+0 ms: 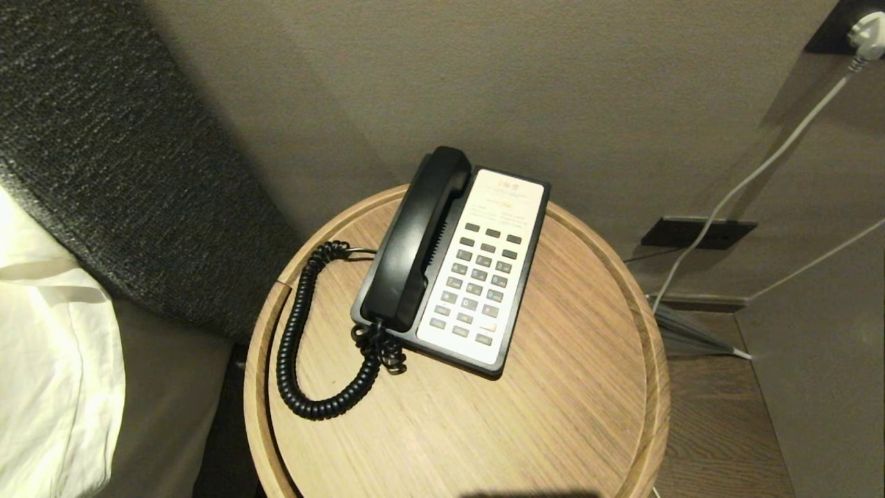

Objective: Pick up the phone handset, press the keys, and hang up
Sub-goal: Pick up the desk phone handset

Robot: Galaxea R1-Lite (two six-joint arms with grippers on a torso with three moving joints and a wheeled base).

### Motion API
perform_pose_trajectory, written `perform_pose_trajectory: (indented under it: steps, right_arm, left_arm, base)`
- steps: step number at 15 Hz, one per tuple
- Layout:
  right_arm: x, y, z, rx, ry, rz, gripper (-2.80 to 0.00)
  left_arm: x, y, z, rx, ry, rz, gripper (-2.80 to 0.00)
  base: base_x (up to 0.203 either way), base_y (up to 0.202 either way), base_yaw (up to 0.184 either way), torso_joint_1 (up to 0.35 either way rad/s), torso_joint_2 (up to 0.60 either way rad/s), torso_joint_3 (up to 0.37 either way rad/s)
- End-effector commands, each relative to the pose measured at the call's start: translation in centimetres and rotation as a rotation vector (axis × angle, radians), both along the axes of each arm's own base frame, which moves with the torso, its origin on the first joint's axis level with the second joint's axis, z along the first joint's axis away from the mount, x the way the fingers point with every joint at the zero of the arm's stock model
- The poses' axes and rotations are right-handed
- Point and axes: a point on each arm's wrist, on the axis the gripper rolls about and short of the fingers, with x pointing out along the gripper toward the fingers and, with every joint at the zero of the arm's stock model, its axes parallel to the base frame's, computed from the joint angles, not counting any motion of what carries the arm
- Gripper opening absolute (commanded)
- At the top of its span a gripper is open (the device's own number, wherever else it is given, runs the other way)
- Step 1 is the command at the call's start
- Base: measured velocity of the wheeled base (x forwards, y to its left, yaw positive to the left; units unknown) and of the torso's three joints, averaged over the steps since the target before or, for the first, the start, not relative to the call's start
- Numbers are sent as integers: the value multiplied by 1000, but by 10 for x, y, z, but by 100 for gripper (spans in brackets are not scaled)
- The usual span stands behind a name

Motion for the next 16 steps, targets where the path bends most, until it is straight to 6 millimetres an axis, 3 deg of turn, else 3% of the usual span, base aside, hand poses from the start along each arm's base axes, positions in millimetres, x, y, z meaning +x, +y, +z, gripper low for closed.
perform_pose_trajectory:
  steps: [1, 3, 6, 11, 12, 16]
  right_arm:
    - [2, 0, -6, 0, 22, 1, -280]
    - [2, 0, -6, 0, 22, -1, -280]
    - [2, 0, -6, 0, 22, 0, -280]
    - [2, 0, -6, 0, 22, -1, -280]
    - [2, 0, -6, 0, 22, -1, -280]
    - [2, 0, -6, 0, 22, -1, -280]
  left_arm:
    - [93, -4, 52, -19, 189, -91, -280]
    - [132, -14, 83, -31, 245, -201, -280]
    - [157, -53, 96, -15, 388, -438, -280]
    - [154, -108, 101, 31, 536, -600, -280]
    - [154, -112, 98, 55, 554, -579, 0]
    - [169, -138, 89, 129, 568, -510, 0]
  base:
    - [0, 0, 0, 0, 0, 0]
    - [0, 0, 0, 0, 0, 0]
    - [0, 0, 0, 0, 0, 0]
    - [0, 0, 0, 0, 0, 0]
    - [0, 0, 0, 0, 0, 0]
    - [0, 0, 0, 0, 0, 0]
